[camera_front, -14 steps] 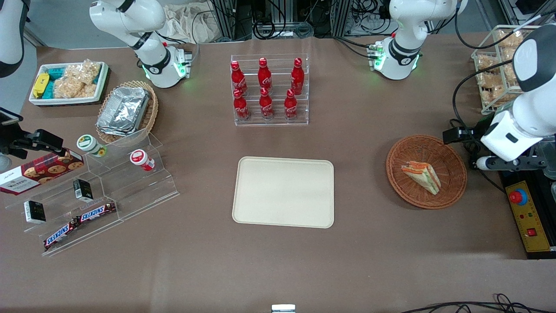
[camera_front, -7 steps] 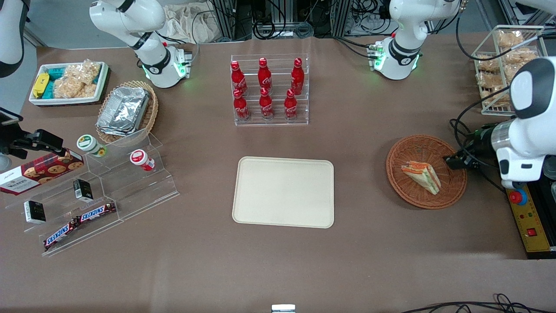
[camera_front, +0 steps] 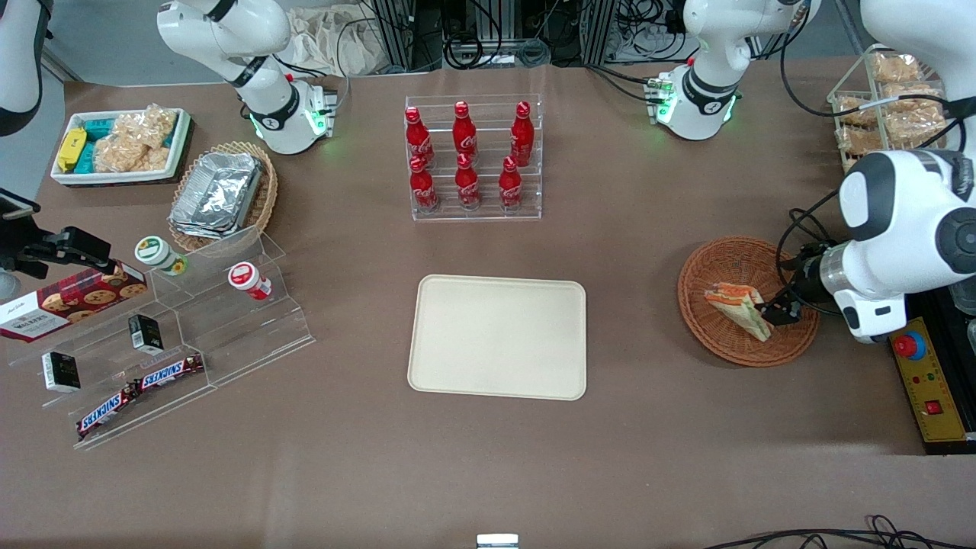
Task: Place sandwich from basket to tray
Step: 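Lower the left gripper and close it on the wrapped sandwich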
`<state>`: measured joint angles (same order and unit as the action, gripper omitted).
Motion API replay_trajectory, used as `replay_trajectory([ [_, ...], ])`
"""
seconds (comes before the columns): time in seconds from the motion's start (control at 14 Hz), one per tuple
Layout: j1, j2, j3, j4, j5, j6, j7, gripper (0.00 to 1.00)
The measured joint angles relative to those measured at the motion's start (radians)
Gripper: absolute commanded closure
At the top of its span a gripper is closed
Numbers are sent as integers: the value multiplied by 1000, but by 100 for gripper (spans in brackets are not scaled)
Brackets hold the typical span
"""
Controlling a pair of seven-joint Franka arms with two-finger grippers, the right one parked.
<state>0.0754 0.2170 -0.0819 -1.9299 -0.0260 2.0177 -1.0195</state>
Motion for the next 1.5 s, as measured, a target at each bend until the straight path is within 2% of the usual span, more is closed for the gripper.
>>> replay_trajectory([
  [0.43,0,0,5,-202,-4,254,-34,0],
  [0.93,0,37,5,-234,-8,329,-36,0],
  [1.0,0,46,5,-234,-8,336,-37,12],
  [1.07,0,54,5,-234,-8,342,-37,43],
  [1.14,0,59,5,-234,-8,344,-37,80],
  [1.21,0,60,5,-234,-8,345,-38,100],
  [1.5,0,59,5,-232,-9,345,-38,100],
])
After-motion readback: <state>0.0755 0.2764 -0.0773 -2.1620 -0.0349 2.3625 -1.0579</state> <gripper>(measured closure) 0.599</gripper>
